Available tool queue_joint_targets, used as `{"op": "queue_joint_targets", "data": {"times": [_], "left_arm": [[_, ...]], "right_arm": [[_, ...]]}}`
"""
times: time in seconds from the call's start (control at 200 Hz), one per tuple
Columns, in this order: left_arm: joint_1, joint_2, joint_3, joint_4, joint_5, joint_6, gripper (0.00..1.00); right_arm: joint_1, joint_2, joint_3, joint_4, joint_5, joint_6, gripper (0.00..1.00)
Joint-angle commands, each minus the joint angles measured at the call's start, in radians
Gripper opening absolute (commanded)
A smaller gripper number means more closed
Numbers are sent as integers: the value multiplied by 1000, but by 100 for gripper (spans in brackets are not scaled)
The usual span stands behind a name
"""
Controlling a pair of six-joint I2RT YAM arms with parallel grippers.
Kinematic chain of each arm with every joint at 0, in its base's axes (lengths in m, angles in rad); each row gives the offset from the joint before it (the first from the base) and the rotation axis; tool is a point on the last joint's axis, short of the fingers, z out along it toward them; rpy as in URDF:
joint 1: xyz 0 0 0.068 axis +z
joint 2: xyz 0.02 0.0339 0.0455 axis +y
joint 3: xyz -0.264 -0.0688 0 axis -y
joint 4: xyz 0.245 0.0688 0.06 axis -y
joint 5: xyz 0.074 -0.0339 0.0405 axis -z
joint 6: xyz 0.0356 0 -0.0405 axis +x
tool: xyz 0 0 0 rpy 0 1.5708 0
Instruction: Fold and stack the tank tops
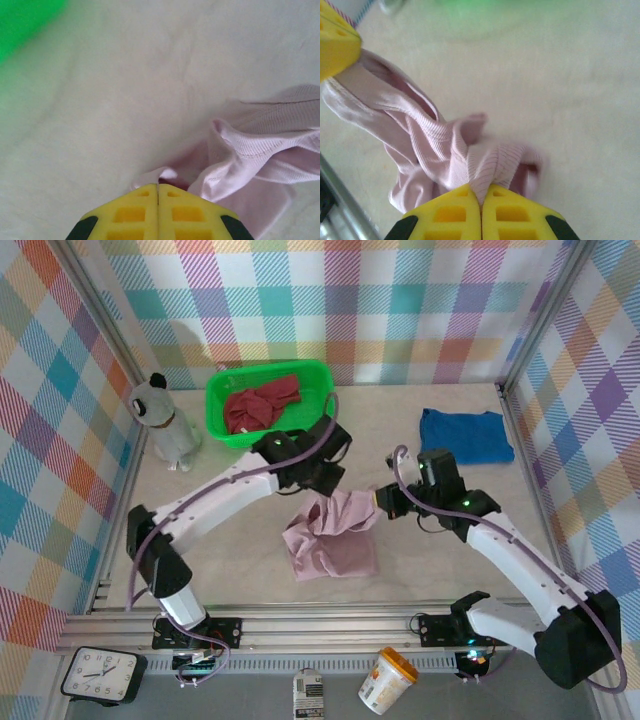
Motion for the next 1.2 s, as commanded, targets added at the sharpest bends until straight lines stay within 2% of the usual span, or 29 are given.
{"op": "queue_joint_targets", "data": {"times": [0.0,0.085,0.215,0.44,0.745,0.88,1.055,1.11,1.195], "left_arm": [[15,-63,162,-159,-217,105,0],[33,-82,254,-180,-298,159,0],[66,-119,354,-193,-389,221,0],[85,-235,412,-163,-510,285,0],[85,-458,425,-101,-559,333,0],[86,-477,438,-85,-605,377,0],[110,-367,462,-33,-575,446,0],[162,-300,473,-31,-505,444,0],[256,-190,492,-38,-336,397,0]], "right_arm": [[-10,0,162,-12,53,-195,0],[-11,21,279,-15,39,-291,0],[-10,43,441,-30,-53,-373,0],[27,53,624,-71,-231,-385,0],[223,19,786,-102,-248,-385,0],[260,29,834,-120,-242,-391,0],[258,36,828,-152,-150,-421,0],[258,34,799,-160,-94,-433,0],[248,32,737,-180,42,-460,0]]}}
